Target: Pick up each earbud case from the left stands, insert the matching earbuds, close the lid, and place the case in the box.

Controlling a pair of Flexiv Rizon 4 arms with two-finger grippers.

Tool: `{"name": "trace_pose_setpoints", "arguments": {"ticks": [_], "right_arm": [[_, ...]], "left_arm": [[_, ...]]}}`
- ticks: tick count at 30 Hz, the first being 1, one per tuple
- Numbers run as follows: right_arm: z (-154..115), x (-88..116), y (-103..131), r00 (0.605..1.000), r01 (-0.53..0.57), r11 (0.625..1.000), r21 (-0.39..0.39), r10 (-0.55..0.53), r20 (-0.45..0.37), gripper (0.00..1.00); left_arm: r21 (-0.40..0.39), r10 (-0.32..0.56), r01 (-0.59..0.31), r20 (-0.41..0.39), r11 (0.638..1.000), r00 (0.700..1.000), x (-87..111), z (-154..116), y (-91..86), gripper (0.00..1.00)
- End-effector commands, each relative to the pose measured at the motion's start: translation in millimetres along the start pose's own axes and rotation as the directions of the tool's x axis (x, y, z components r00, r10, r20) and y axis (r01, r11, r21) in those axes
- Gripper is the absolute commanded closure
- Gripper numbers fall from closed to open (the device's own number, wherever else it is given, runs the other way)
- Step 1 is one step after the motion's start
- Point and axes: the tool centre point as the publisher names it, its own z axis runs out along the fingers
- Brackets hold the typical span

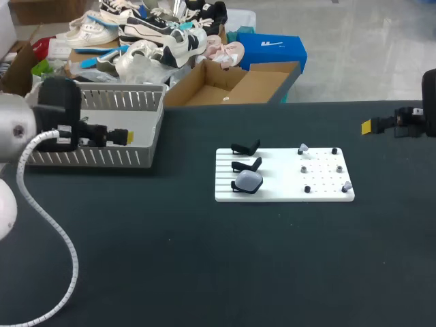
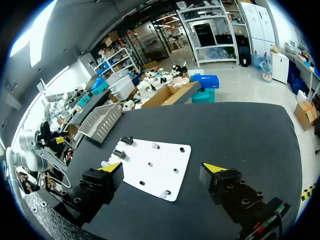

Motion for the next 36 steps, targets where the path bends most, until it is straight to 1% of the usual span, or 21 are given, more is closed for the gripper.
{"name": "trace_pose_setpoints", "arguments": {"ticks": [1,2,4,7,8,10,11,12,14,17,18,19,21,23,28,29,32,33,34,35,36], "right_arm": [[-0.5,-0.2,-0.1,1.000,0.001,1.000,0.001,-0.001,-0.002,0.00],[-0.5,-0.2,-0.1,1.000,0.001,1.000,0.001,-0.001,-0.002,0.00],[-0.5,-0.2,-0.1,1.000,0.001,1.000,0.001,-0.001,-0.002,0.00],[-0.5,-0.2,-0.1,1.000,0.001,1.000,0.001,-0.001,-0.002,0.00],[-0.5,-0.2,-0.1,1.000,0.001,1.000,0.001,-0.001,-0.002,0.00],[-0.5,-0.2,-0.1,1.000,0.001,1.000,0.001,-0.001,-0.002,0.00],[-0.5,-0.2,-0.1,1.000,0.001,1.000,0.001,-0.001,-0.002,0.00],[-0.5,-0.2,-0.1,1.000,0.001,1.000,0.001,-0.001,-0.002,0.00],[-0.5,-0.2,-0.1,1.000,0.001,1.000,0.001,-0.001,-0.002,0.00],[-0.5,-0.2,-0.1,1.000,0.001,1.000,0.001,-0.001,-0.002,0.00],[-0.5,-0.2,-0.1,1.000,0.001,1.000,0.001,-0.001,-0.002,0.00],[-0.5,-0.2,-0.1,1.000,0.001,1.000,0.001,-0.001,-0.002,0.00],[-0.5,-0.2,-0.1,1.000,0.001,1.000,0.001,-0.001,-0.002,0.00],[-0.5,-0.2,-0.1,1.000,0.001,1.000,0.001,-0.001,-0.002,0.00],[-0.5,-0.2,-0.1,1.000,0.001,1.000,0.001,-0.001,-0.002,0.00],[-0.5,-0.2,-0.1,1.000,0.001,1.000,0.001,-0.001,-0.002,0.00],[-0.5,-0.2,-0.1,1.000,0.001,1.000,0.001,-0.001,-0.002,0.00],[-0.5,-0.2,-0.1,1.000,0.001,1.000,0.001,-0.001,-0.002,0.00],[-0.5,-0.2,-0.1,1.000,0.001,1.000,0.001,-0.001,-0.002,0.00],[-0.5,-0.2,-0.1,1.000,0.001,1.000,0.001,-0.001,-0.002,0.00],[-0.5,-0.2,-0.1,1.000,0.001,1.000,0.001,-0.001,-0.002,0.00]], "left_arm": [[0.277,0.175,-0.218,0.172,0.936,0.969,11.4,-2.8,-4.5,0.00],[0.293,0.189,-0.231,0.166,0.928,0.968,12.3,-2.0,-8.0,0.00],[0.352,0.224,-0.277,0.183,0.894,0.957,14.5,-1.6,-15.4,0.00],[0.443,0.284,-0.348,0.207,0.826,0.936,18.8,2.1,-31.5,0.00],[0.467,0.302,-0.377,0.230,0.800,0.925,19.3,1.9,-38.8,0.00],[0.519,0.301,-0.382,0.237,0.765,0.924,18.0,1.6,-47.6,0.00],[0.544,0.310,-0.401,0.256,0.737,0.916,17.5,2.8,-53.7,0.00],[0.557,0.316,-0.411,0.263,0.722,0.912,17.1,3.5,-57.2,0.00],[0.582,0.353,-0.454,0.285,0.675,0.891,16.8,6.4,-65.9,0.00],[0.633,0.380,-0.471,0.286,0.614,0.880,15.8,8.4,-73.2,0.00],[0.647,0.401,-0.494,0.300,0.582,0.866,15.6,10.2,-75.6,0.00],[0.661,0.412,-0.508,0.314,0.552,0.856,15.3,10.8,-76.5,0.00],[0.682,0.426,-0.519,0.322,0.515,0.846,14.4,13.8,-78.7,0.00],[0.687,0.451,-0.549,0.345,0.476,0.823,13.4,17.0,-80.1,0.00],[0.726,0.511,-0.587,0.373,0.358,0.774,13.8,30.8,-85.1,0.00],[0.732,0.518,-0.590,0.377,0.342,0.768,14.6,33.1,-86.2,0.00],[0.744,0.527,-0.588,0.378,0.317,0.761,17.5,41.2,-91.6,0.00],[0.739,0.528,-0.592,0.379,0.320,0.760,18.9,45.9,-94.5,0.00],[0.736,0.535,-0.588,0.365,0.336,0.762,19.6,49.6,-96.8,0.00],[0.716,0.551,-0.593,0.345,0.369,0.760,20.7,56.0,-100.4,0.00],[0.703,0.559,-0.599,0.340,0.382,0.756,21.9,59.9,-102.6,0.00]]}}
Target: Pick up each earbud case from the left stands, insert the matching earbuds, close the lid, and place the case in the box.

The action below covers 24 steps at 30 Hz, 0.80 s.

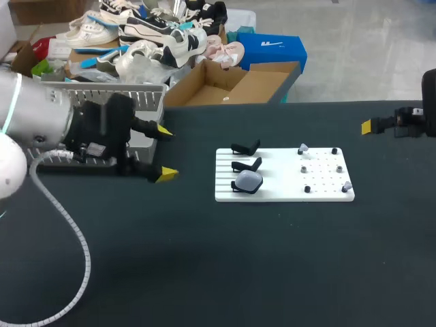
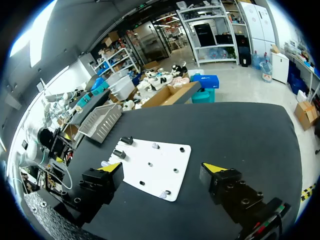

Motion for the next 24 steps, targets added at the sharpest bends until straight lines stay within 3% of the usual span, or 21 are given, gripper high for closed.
{"name": "trace_pose_setpoints", "arguments": {"ticks": [1,8,17,24], "right_arm": [[-0.5,-0.2,-0.1,1.000,0.001,1.000,0.001,-0.001,-0.002,0.00],[-0.5,-0.2,-0.1,1.000,0.001,1.000,0.001,-0.001,-0.002,0.00],[-0.5,-0.2,-0.1,1.000,0.001,1.000,0.001,-0.001,-0.002,0.00],[-0.5,-0.2,-0.1,1.000,0.001,1.000,0.001,-0.001,-0.002,0.00]], "left_arm": [[0.282,-0.029,-0.019,0.164,0.959,0.986,3.7,25.0,10.6,0.00],[0.188,-0.086,0.055,0.158,0.981,0.984,2.1,43.4,3.6,0.00],[0.002,-0.118,0.120,0.183,0.993,0.976,3.0,69.5,-5.6,0.00],[-0.023,-0.144,0.152,0.209,0.988,0.967,8.2,95.6,-4.5,0.00]]}}
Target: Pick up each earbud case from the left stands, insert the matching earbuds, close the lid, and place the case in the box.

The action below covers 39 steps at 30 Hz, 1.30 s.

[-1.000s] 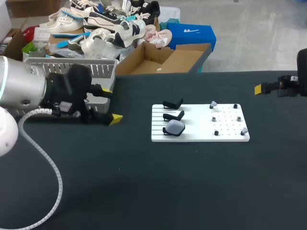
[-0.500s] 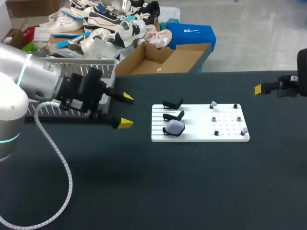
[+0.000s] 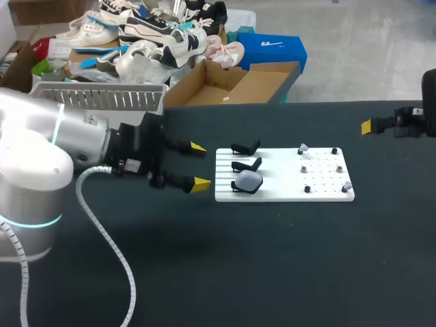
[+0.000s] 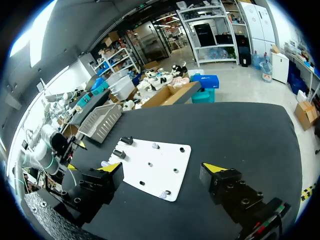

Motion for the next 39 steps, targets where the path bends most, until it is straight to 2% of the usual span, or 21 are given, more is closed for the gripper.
{"name": "trace_pose_setpoints", "arguments": {"ticks": [1,6,9,21,31,39], "right_arm": [[-0.6,-0.1,-0.1,1.000,0.001,1.000,0.001,-0.001,-0.002,0.00],[-0.6,-0.1,-0.1,1.000,0.001,1.000,0.001,-0.001,-0.002,0.00],[-0.6,-0.1,-0.1,1.000,0.001,1.000,0.001,-0.001,-0.002,0.00],[-0.6,-0.1,-0.1,1.000,0.001,1.000,0.001,-0.001,-0.002,0.00],[-0.6,-0.1,-0.1,1.000,0.001,1.000,0.001,-0.001,-0.002,0.00],[-0.6,-0.1,-0.1,1.000,0.001,1.000,0.001,-0.001,-0.002,0.00]], "left_arm": [[-0.105,-0.004,0.009,0.048,0.994,0.999,8.1,19.0,-0.1,0.00],[-0.053,0.008,-0.003,0.084,0.999,0.996,8.0,31.1,1.9,0.00],[-0.041,0.054,-0.051,0.082,0.998,0.995,9.0,38.2,3.0,0.00],[0.032,0.093,-0.093,-0.004,0.995,0.996,12.9,55.5,5.4,0.00],[0.044,0.105,-0.104,-0.037,0.994,0.994,13.7,68.4,18.5,0.00],[0.038,0.147,-0.146,-0.049,0.989,0.988,21.7,78.1,26.4,0.00]]}}
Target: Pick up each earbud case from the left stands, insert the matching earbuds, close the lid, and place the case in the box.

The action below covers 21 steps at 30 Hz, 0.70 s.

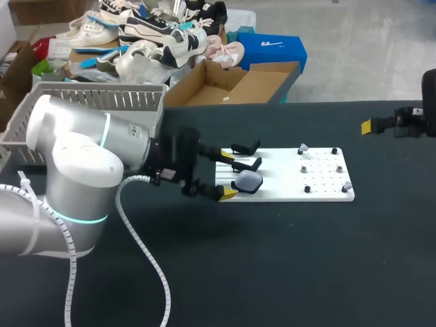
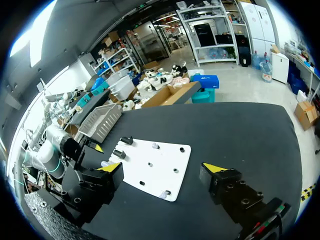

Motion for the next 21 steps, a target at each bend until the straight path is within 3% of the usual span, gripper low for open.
{"name": "trace_pose_setpoints", "arguments": {"ticks": [1,14,15,18,21], "right_arm": [[-0.6,-0.1,-0.1,1.000,0.001,1.000,0.001,-0.001,-0.002,0.00],[-0.6,-0.1,-0.1,1.000,0.001,1.000,0.001,-0.001,-0.002,0.00],[-0.6,-0.1,-0.1,1.000,0.001,1.000,0.001,-0.001,-0.002,0.00],[-0.6,-0.1,-0.1,1.000,0.001,1.000,0.001,-0.001,-0.002,0.00],[-0.6,-0.1,-0.1,1.000,0.001,1.000,0.001,-0.001,-0.002,0.00]], "left_arm": [[0.013,0.006,-0.006,-0.008,1.000,1.000,5.2,8.8,6.7,0.00],[0.027,-0.036,0.038,-0.047,0.999,0.998,9.3,17.3,11.7,0.00],[0.029,-0.037,0.038,-0.047,0.999,0.998,9.3,17.3,11.6,0.02],[0.030,-0.050,0.052,-0.051,0.998,0.997,10.3,18.3,10.9,0.27],[0.031,-0.059,0.061,-0.054,0.998,0.997,11.0,18.6,10.5,0.25]]}}
